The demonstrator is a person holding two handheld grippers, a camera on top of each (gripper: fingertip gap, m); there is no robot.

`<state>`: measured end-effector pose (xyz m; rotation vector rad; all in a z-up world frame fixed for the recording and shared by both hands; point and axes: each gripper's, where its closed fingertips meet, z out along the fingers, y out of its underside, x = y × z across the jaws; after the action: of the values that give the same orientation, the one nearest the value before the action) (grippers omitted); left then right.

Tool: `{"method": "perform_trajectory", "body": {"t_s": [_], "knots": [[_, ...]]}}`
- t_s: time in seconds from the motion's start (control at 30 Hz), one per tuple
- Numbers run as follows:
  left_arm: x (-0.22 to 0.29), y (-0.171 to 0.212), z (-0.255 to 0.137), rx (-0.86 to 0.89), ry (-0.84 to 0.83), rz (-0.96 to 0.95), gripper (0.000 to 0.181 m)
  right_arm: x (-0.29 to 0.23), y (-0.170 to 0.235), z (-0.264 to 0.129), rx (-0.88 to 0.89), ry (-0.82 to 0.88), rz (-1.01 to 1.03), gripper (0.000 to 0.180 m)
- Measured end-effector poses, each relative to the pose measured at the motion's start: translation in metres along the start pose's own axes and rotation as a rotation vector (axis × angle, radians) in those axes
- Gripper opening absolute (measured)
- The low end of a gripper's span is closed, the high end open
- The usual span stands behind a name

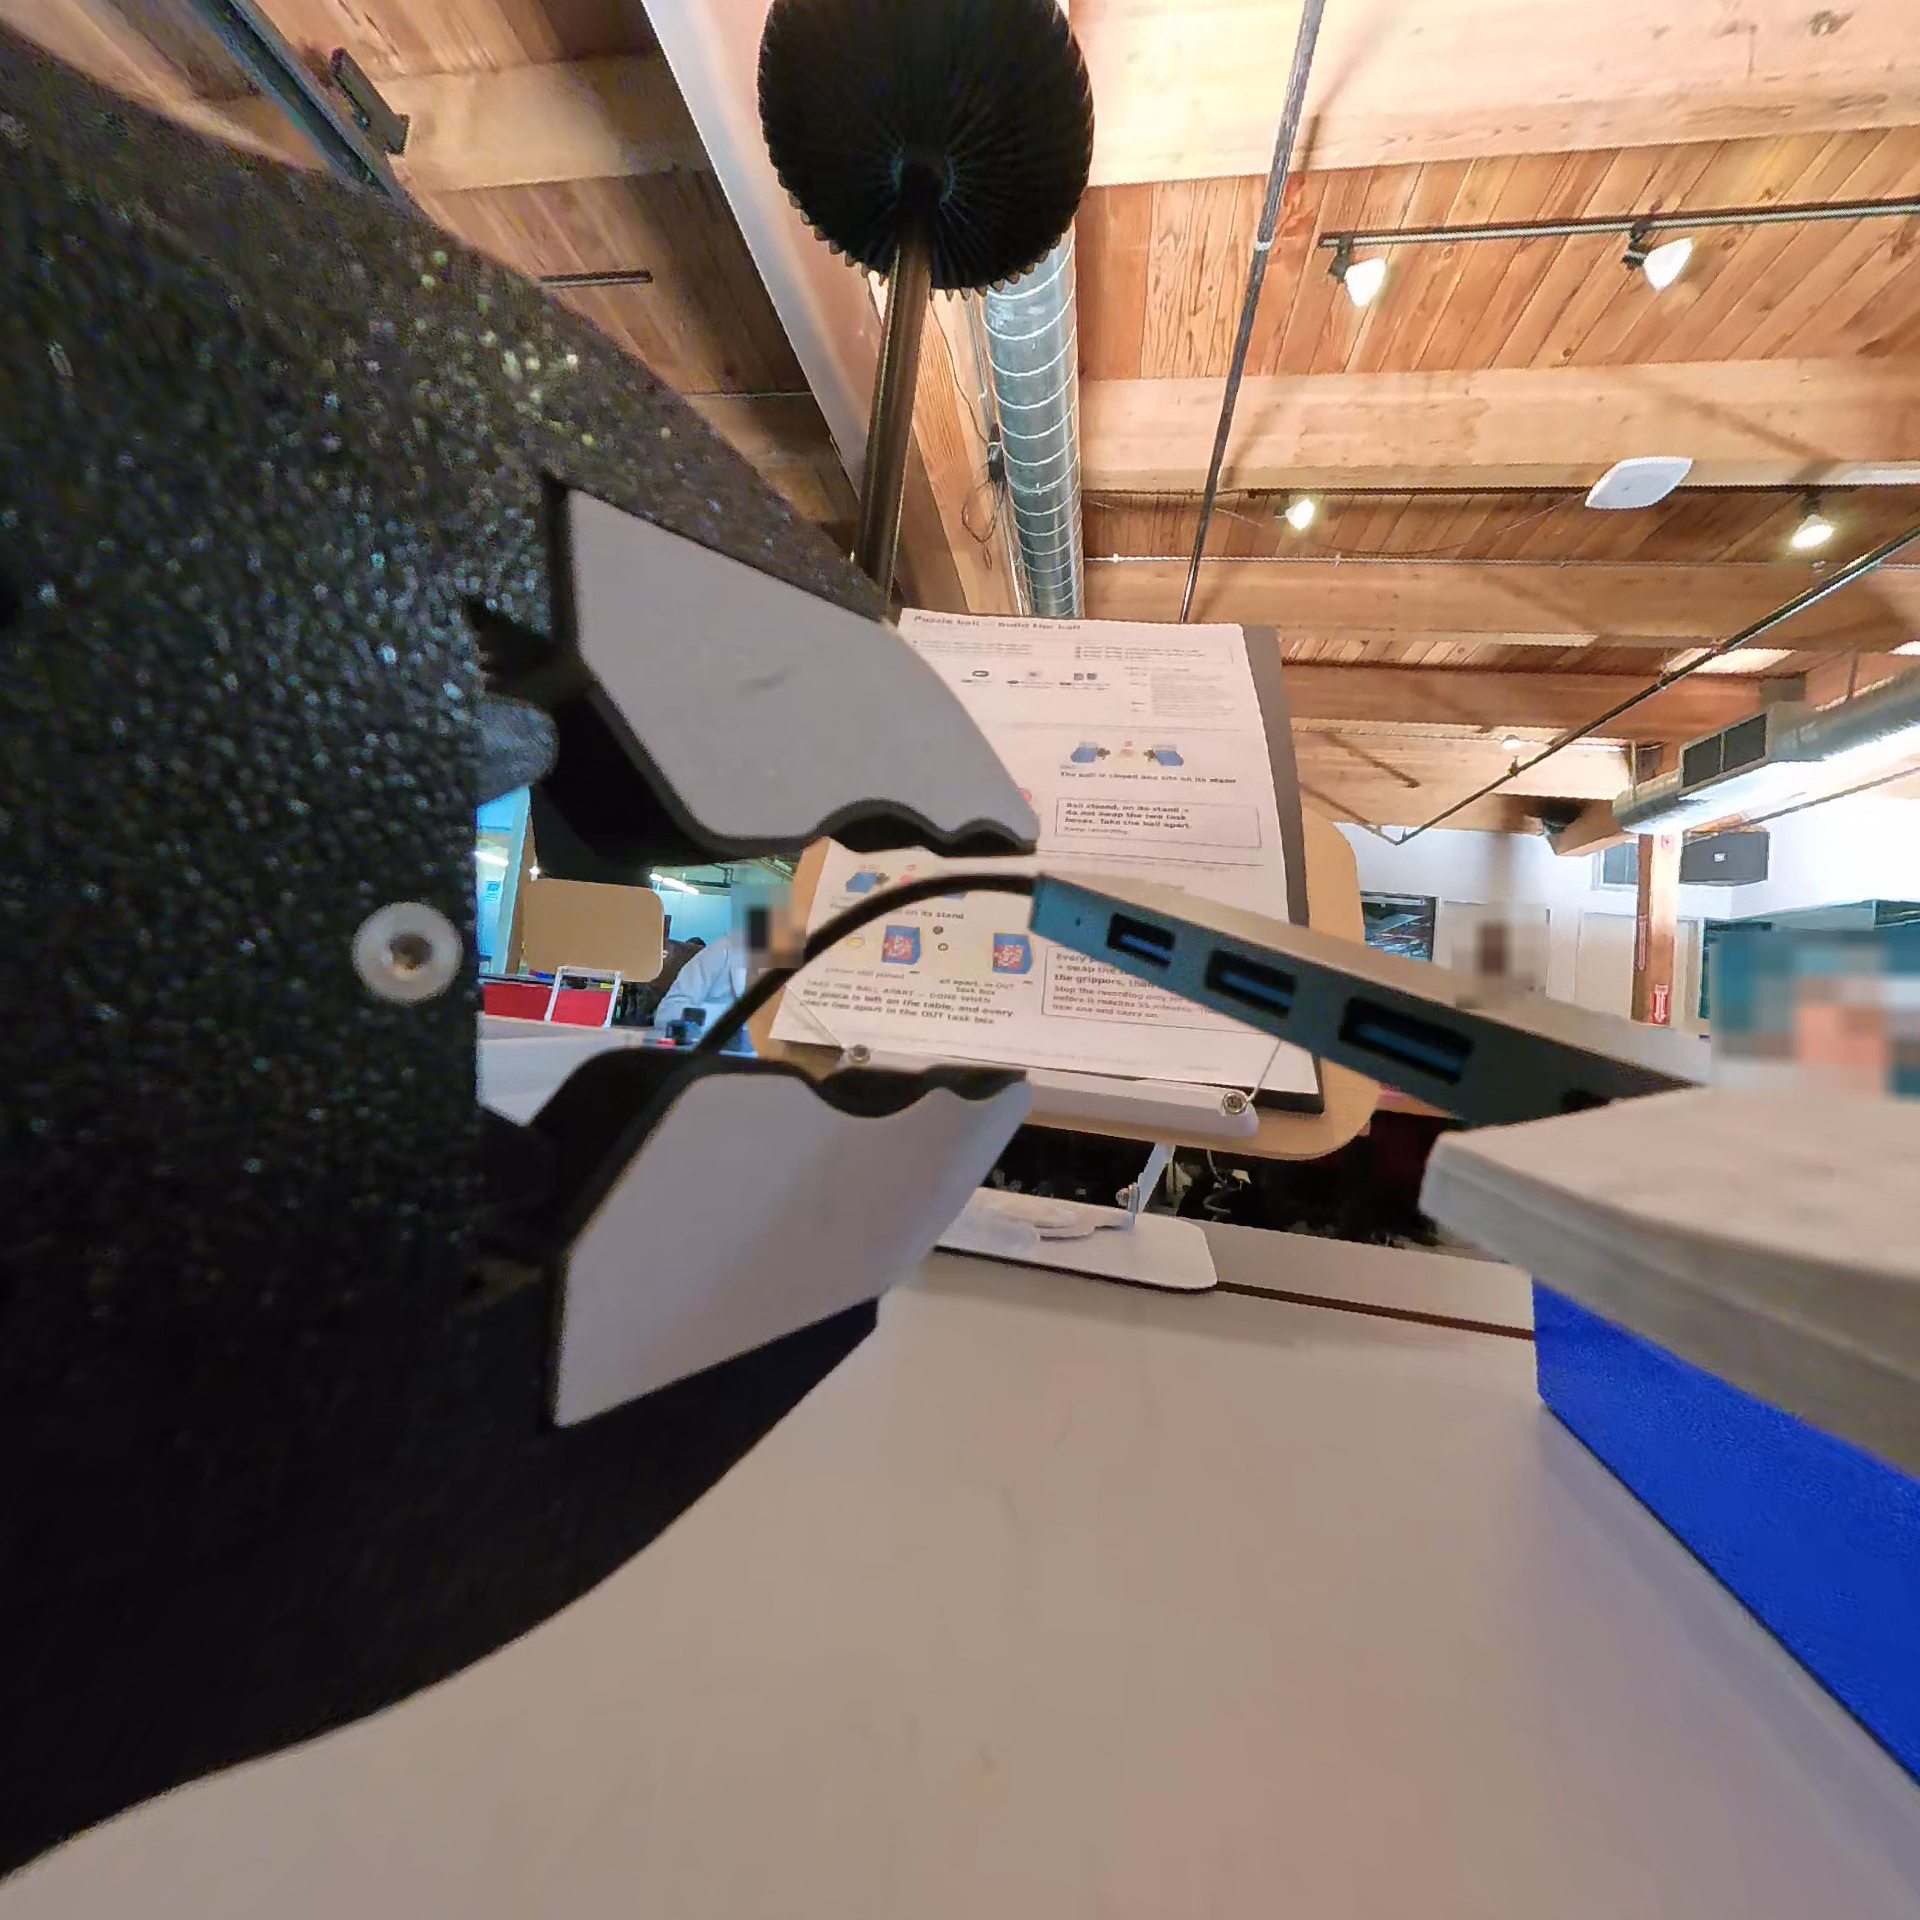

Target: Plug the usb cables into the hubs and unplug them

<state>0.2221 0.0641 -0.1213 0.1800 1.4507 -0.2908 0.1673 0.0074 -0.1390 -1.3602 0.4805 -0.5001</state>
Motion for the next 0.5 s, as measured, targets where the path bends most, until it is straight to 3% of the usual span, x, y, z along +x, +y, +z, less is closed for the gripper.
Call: {"method": "perform_trajectory", "body": {"t_s": [0.13, 0.27, 0.4, 0.5], "knots": [[-0.011, 0.006, -0.009, -0.009, -0.011, -0.137, 0.042, 0.006, -0.001, -0.001, 0.012, 0.024, 0.026, 0.035], [-0.045, 0.019, -0.032, -0.015, 0.024, -0.532, 0.036, 0.009, 0.000, -0.002, 0.002, 0.058, -0.011, 0.035], [-0.047, 0.088, -0.069, -0.325, 0.212, -0.899, 0.033, 0.008, 0.001, 0.000, -0.013, 0.069, -0.035, 0.035], [-0.016, 0.131, -0.113, -0.561, 0.410, -1.032, 0.030, 0.010, 0.003, 0.001, -0.029, 0.078, -0.030, 0.035]]}}
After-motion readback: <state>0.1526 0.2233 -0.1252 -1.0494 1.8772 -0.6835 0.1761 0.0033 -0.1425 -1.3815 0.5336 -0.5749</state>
